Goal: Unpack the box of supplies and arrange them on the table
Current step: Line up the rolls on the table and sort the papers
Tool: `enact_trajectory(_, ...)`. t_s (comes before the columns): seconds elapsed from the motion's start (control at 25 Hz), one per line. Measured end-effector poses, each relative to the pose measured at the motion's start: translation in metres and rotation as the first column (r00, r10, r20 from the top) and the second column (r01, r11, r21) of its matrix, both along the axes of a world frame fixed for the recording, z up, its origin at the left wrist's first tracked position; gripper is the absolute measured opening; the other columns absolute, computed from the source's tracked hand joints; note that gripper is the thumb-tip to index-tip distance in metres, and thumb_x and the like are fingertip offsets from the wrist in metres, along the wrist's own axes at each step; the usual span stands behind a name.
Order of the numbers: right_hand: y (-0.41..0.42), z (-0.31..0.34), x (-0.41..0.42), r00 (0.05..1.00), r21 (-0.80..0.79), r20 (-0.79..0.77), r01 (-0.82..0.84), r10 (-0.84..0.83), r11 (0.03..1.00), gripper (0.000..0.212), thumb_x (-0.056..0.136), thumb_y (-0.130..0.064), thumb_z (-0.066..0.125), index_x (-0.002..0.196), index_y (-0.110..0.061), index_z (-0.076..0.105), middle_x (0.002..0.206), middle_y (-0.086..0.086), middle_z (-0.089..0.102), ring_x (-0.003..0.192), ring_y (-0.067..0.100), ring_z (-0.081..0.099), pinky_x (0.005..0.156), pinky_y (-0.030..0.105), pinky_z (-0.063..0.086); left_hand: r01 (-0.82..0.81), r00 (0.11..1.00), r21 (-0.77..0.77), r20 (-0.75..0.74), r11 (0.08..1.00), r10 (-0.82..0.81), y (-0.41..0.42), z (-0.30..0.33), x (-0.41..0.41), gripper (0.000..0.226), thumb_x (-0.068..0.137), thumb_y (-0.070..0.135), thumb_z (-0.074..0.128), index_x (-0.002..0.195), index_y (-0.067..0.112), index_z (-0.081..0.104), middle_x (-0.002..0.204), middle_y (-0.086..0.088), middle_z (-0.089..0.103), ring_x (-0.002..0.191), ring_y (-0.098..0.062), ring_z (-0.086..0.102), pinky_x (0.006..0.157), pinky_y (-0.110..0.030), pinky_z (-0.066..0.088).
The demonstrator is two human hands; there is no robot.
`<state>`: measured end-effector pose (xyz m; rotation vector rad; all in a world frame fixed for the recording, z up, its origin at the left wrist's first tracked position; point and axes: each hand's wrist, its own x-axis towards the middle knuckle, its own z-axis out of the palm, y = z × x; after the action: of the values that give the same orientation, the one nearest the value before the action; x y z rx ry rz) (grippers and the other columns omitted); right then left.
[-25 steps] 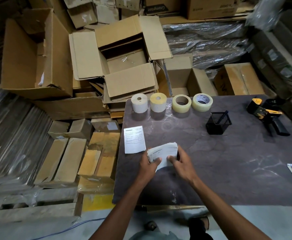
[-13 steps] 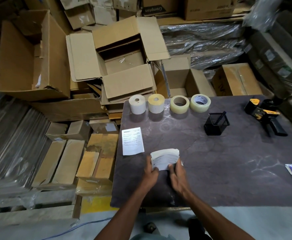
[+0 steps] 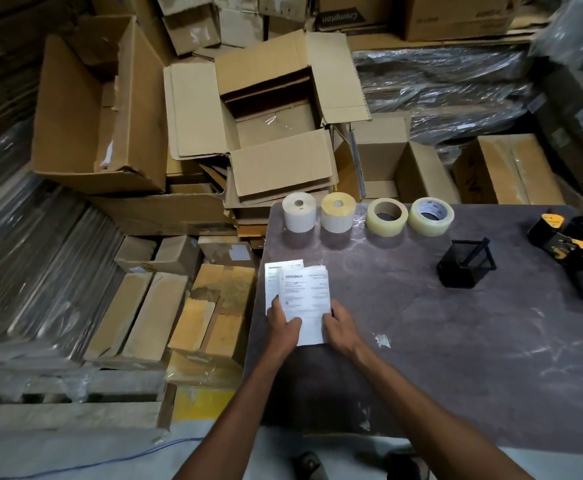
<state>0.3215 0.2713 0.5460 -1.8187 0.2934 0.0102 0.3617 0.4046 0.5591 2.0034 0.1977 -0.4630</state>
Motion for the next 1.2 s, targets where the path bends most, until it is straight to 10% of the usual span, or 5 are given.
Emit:
enact_trajectory(0.24, 0.011, -0.011, 0.077, 0.975, -0.065, -0.214, 0.054, -0.066, 0.996, 0.029, 0.085, -0.016, 0.054, 0.105, -0.010, 0.074, 0.099, 0.002, 0.076, 0.090, 0.022, 0.072, 0.081, 0.039, 0.060, -0.117, 0.992, 0.012, 0.053, 0.993, 0.116, 0.036, 0.007, 0.067, 0.045, 0.086, 0.002, 0.061, 0.128, 0.015, 0.063, 0.126, -0.005, 0.067, 0.107, -0.021, 0.064, 0.087, -0.031, 0.054)
enact_trajectory(1.2, 0.033, -0.039, 0.102, 0.929, -0.321, -0.287, 0.136, -0.233, 0.937, 0.032, 0.081, -0.019, 0.052, 0.102, -0.002, 0.069, 0.102, 0.014, 0.071, 0.087, 0.026, 0.064, 0.069, 0.022, 0.043, -0.085, 0.992, 0.195, 0.105, 0.977, 0.065, 0.027, -0.053, 0.099, 0.044, 0.087, 0.010, 0.065, 0.131, 0.007, 0.057, 0.121, -0.012, 0.055, 0.110, -0.027, 0.059, 0.086, -0.034, 0.055)
